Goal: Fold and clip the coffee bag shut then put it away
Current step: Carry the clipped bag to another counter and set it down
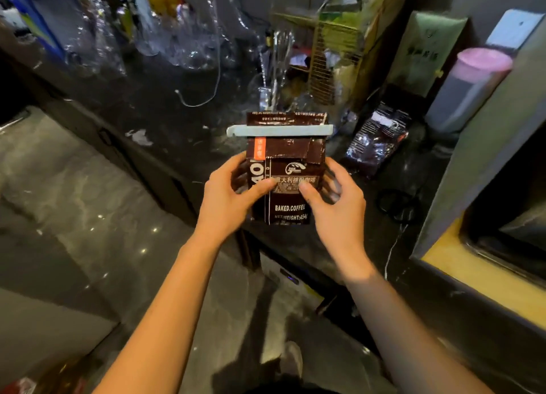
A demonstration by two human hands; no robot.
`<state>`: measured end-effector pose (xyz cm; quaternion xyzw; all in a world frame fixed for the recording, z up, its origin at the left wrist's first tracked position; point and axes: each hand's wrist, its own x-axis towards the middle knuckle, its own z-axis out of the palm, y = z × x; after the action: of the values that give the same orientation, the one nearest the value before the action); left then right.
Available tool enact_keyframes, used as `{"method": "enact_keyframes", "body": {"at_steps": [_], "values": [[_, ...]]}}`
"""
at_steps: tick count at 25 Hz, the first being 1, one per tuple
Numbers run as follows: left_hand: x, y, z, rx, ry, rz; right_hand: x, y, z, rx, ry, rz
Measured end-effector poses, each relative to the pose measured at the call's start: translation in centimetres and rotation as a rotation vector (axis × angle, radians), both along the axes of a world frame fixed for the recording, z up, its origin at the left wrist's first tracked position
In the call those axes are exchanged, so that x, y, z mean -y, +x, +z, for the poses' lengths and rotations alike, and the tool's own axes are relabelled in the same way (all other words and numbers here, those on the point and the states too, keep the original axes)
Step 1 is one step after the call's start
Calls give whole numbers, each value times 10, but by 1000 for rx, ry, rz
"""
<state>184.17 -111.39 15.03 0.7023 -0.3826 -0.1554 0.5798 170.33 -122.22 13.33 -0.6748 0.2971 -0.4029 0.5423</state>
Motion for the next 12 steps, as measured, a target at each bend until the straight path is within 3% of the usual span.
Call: {"method": "enact_keyframes", "body": {"at_steps": [6,12], "values": [[94,56,-9,-24,34,-121,74,42,-8,-17,58,-116],[167,118,-33,-130,45,-380,107,88,-25,-114,4,-343]]}}
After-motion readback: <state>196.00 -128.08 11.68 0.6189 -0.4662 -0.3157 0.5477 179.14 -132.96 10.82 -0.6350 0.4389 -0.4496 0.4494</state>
